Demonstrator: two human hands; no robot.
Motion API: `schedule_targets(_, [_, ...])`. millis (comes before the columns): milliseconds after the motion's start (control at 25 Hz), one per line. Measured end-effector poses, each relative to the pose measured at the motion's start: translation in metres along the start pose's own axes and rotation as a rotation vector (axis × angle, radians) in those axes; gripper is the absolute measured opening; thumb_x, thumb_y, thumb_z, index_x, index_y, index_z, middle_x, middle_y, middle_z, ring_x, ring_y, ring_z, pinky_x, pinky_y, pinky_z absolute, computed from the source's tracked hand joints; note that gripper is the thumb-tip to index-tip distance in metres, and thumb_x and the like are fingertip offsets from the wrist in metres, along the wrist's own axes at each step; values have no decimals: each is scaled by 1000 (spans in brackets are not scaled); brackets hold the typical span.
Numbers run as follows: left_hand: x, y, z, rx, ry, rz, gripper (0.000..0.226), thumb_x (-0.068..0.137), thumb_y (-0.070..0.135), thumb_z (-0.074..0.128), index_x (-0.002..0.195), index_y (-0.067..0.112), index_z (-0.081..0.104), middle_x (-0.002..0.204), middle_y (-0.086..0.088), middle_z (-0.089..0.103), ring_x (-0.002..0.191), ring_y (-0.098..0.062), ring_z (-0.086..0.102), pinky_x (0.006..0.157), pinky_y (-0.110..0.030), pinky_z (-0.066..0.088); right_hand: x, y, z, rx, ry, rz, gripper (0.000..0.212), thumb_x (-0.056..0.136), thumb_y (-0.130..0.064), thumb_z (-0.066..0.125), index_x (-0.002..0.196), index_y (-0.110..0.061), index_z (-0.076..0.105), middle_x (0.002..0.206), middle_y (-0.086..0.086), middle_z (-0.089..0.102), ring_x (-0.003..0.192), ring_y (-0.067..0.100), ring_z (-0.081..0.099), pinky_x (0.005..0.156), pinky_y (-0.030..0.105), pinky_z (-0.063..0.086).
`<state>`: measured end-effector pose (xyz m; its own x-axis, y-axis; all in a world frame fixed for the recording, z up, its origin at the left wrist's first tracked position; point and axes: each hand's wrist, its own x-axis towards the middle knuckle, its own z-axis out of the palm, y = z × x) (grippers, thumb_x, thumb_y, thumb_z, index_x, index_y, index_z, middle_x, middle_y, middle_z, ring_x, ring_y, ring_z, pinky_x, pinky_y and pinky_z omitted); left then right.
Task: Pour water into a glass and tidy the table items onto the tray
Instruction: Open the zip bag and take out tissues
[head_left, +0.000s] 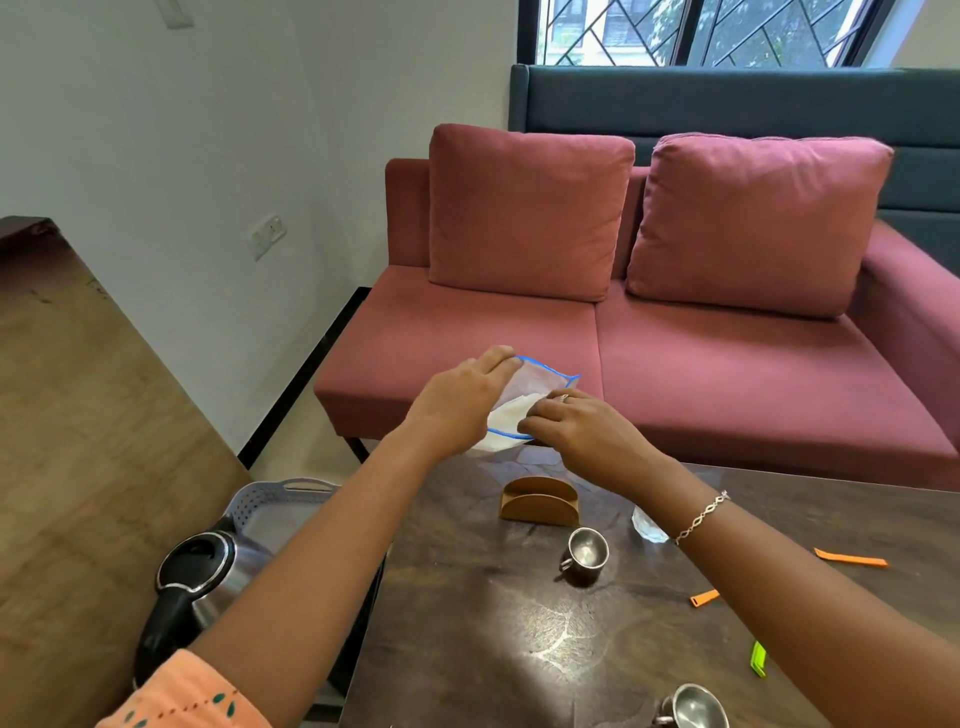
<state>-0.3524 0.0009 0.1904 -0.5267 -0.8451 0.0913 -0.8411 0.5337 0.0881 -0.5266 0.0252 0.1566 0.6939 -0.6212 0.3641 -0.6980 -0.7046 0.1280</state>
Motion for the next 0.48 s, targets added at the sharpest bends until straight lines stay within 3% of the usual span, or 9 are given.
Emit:
schedule_targets(80, [-3,4,1,18,-46,24,76,78,-13,44,143,18,22,153,6,17,119,-24,44,85,-36,49,9,-3,-7,16,-131,74,27,66,9,60,87,-6,66,81,11,66,64,33,63,52,35,50])
schedule_targets(240, [-8,6,-1,-33,-15,42,66,80,-12,44,138,17,35,149,0,29,119,-25,44,89,-37,48,29,-7,-9,43,-424,169,34,86,0,54,118,-8,57,119,11,59,108,31,56,76,38,47])
schedule_targets(360, [-9,2,-3,-76,59,35,49,83,-11,43,125,11,53,132,-8,49,112,-25,48,88,-34,46,38,-8,-4,3,-533,150,26,84,-8,60,110,-9,59,112,10,62,100,31,59,72,37,48])
schedule_targets(480, [-9,-1,-7,-2,93,46,42,87,-10,41,121,9,58,124,-4,58,103,-21,48,82,-25,42,41,-13,-2,-18,-627,159,15,84,-12,59,98,-8,63,98,10,65,89,32,62,68,36,47])
